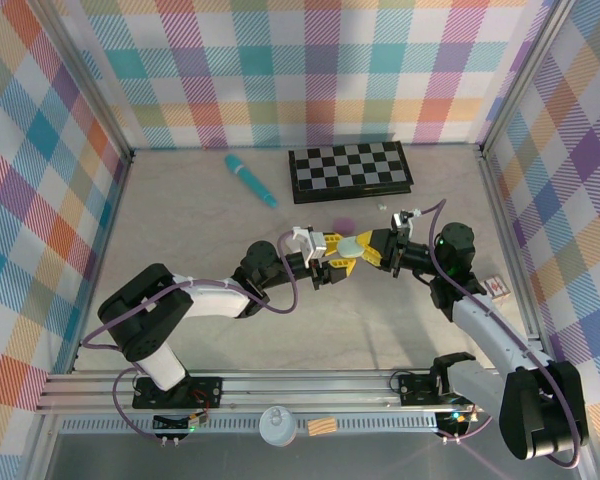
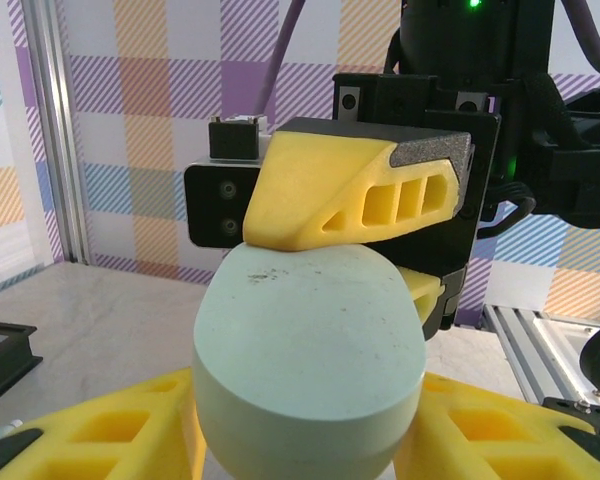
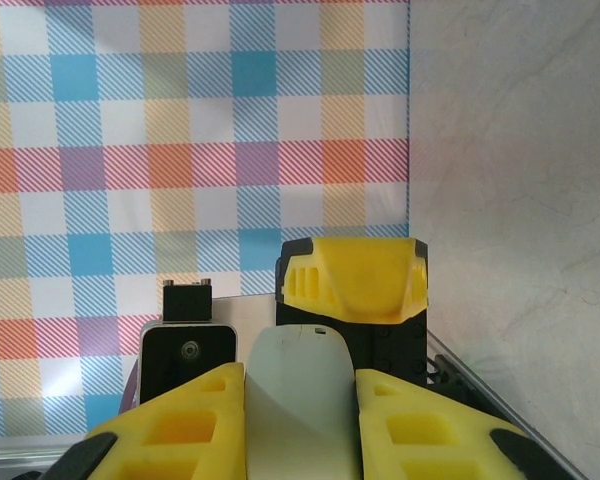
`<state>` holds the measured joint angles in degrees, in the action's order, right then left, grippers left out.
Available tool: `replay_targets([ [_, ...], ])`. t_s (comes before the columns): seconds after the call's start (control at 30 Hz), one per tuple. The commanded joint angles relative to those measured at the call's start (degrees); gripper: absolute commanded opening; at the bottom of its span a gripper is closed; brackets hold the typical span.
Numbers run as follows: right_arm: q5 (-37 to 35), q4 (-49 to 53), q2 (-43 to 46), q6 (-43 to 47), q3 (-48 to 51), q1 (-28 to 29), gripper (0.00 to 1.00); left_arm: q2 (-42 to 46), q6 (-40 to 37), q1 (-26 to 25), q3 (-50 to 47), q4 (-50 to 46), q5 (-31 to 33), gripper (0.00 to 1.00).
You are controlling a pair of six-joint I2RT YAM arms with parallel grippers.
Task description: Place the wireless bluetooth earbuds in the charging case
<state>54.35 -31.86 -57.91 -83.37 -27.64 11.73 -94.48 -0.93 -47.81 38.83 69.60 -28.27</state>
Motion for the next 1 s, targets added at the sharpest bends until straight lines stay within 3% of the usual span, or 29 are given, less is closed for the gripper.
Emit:
replay_targets([
  [0.0, -0.23, -0.35, 0.61, 0.84, 0.41, 0.41, 0.23, -0.18, 0.4, 0.12, 1.34, 4.05, -1.77, 0.43],
  [0.4, -0.8, 2.47, 1.09, 2.06, 0.42, 0.59, 0.27, 0.72, 0.81, 0.11, 0.99, 4.07, -2.4, 0.31],
  [0.47, -0.9, 2.91, 1.13, 2.34, 0.34, 0.63, 0.27, 0.83, 0.8, 0.17, 0.99, 3.99, -2.19, 0.34],
  [0.57, -0.91, 2.77, 1.04, 2.27, 0.4, 0.66, 0.26, 1.0, 0.92, 0.1, 1.07, 3.97, -2.12, 0.47],
  [0.9, -1.07, 0.83, 1.05, 0.84, 0.48, 0.84, 0.24, 0.31, 1.16, 0.11, 1.15, 4.22, -2.78, 0.41],
  [0.97, -1.5, -1.06, 0.82, -0.73, 0.76, 0.83, 0.24, 0.27, 1.2, 0.11, 1.08, 4.45, -2.58, 0.47],
])
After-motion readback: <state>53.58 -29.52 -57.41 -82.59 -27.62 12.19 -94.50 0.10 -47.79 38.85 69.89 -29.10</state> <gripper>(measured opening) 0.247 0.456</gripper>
